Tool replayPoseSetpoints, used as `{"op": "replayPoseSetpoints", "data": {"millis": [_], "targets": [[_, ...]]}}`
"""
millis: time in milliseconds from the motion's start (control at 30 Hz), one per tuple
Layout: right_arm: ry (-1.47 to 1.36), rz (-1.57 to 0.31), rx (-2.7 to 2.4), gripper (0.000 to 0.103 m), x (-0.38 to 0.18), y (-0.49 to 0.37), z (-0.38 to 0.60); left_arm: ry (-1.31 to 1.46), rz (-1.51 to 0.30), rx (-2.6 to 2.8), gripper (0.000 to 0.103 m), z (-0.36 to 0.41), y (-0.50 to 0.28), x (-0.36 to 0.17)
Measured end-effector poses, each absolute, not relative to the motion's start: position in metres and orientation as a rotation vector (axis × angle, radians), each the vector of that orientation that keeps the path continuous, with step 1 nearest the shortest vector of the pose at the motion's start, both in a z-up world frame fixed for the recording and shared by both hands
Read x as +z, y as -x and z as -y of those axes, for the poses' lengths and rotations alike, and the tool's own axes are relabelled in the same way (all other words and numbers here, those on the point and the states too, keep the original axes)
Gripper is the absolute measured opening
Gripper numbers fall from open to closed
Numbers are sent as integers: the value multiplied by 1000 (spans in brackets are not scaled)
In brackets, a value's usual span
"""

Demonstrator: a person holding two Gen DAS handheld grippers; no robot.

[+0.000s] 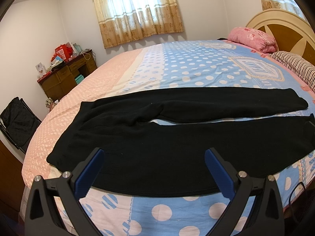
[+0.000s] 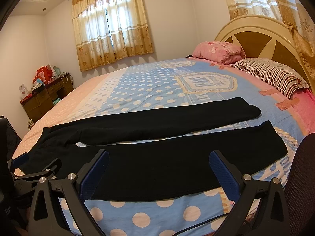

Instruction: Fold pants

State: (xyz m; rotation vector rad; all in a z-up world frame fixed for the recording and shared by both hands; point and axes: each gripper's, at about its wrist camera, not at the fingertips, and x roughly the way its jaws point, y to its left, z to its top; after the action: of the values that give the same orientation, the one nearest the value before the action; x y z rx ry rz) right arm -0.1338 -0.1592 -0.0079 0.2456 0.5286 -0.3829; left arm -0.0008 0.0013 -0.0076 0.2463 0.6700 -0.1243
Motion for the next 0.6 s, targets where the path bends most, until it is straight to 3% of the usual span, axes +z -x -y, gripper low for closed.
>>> {"op": "replayPoseSetpoints", "data": {"millis": [600], "targets": [[-241,-531,-379,102,-10,131,159,-243,-676,-123,103,-2,-1,-8]]}}
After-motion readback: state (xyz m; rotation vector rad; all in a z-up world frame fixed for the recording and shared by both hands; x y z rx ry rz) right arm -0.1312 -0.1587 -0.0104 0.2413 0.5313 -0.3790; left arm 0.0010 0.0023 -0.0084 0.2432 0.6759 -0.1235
